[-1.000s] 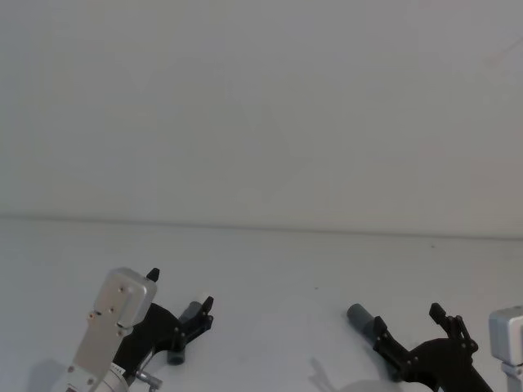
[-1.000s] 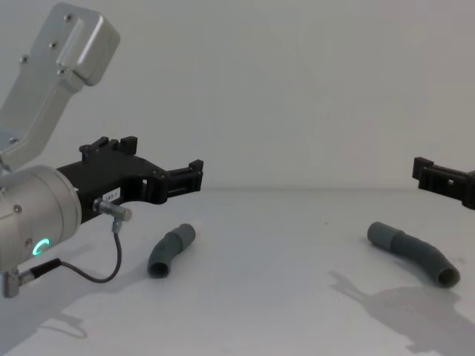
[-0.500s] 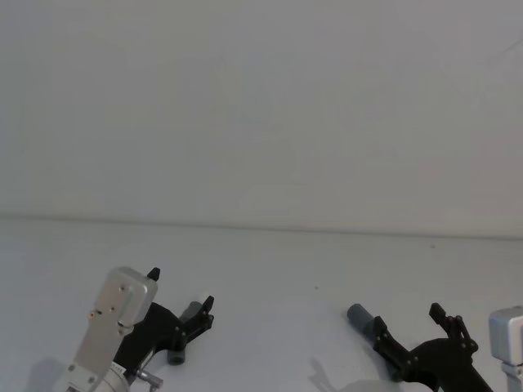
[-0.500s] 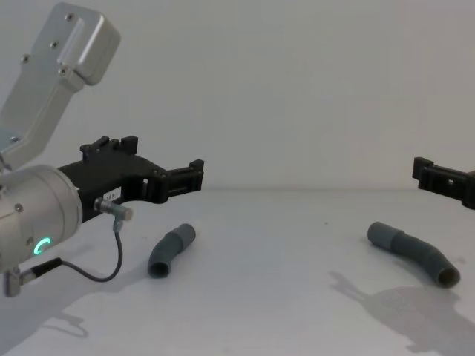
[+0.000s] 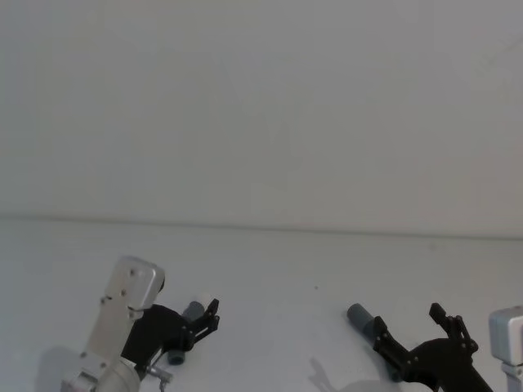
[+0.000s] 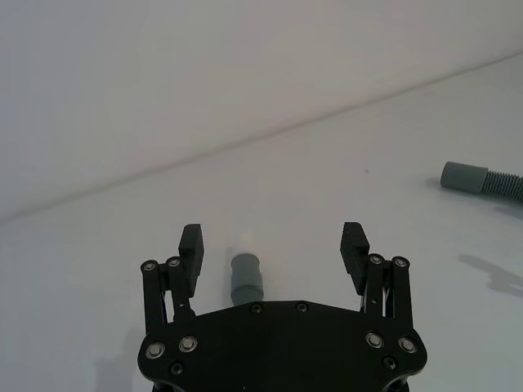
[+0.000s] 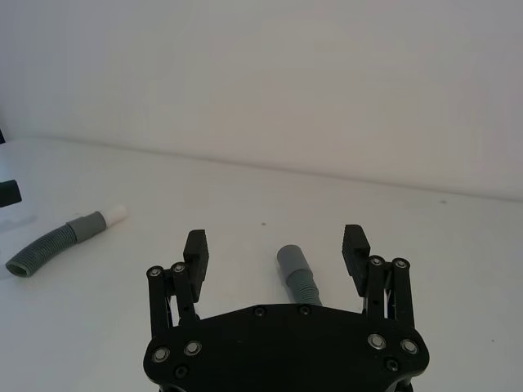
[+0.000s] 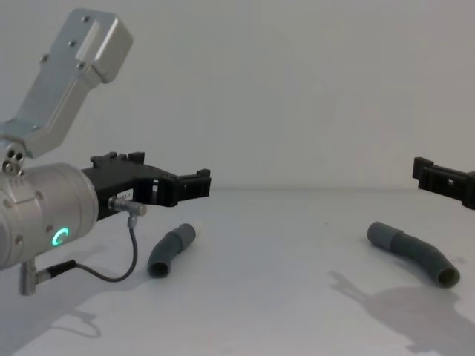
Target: Use both hands to pick up one end of the pipe from the table, align the ends, and insert them.
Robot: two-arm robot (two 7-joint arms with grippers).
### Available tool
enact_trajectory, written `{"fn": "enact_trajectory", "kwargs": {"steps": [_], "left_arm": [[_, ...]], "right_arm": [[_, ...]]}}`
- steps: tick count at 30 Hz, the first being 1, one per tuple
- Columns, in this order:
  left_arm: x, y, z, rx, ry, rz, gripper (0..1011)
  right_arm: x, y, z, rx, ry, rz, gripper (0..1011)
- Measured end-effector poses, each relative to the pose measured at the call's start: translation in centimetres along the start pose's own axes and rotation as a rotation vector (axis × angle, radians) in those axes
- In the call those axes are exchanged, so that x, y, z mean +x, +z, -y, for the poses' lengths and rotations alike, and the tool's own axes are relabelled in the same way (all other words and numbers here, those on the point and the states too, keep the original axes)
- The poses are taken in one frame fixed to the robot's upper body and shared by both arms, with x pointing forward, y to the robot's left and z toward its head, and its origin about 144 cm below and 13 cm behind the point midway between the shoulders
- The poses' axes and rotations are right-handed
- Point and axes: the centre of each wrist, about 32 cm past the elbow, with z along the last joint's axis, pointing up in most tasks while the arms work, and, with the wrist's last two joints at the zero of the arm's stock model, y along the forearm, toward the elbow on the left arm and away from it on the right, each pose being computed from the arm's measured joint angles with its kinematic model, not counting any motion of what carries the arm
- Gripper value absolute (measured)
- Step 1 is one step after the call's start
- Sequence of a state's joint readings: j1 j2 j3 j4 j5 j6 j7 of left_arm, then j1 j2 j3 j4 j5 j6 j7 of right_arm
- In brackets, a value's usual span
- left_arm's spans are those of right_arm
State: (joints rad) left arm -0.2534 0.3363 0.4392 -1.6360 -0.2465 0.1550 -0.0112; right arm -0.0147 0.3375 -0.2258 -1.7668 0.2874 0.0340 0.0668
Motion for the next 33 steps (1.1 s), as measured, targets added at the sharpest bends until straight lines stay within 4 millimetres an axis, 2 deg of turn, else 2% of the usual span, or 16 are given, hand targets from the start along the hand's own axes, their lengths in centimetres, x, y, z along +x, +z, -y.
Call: {"fn": "enact_trajectory", "kwargs": {"steps": [18, 33], "left_arm": [[-1.5, 3.1, 0.6, 0.228, 0.069, -0.152, 1001], [-1.0, 4.4, 1.6, 0.377, 0.088, -0.191, 1001]], "right_arm": [[0.0, 0.0, 0.0, 0.000, 0.000, 0.000, 1000], [0.0, 0.0, 0.0, 0.000, 0.000, 0.000, 1000]]}}
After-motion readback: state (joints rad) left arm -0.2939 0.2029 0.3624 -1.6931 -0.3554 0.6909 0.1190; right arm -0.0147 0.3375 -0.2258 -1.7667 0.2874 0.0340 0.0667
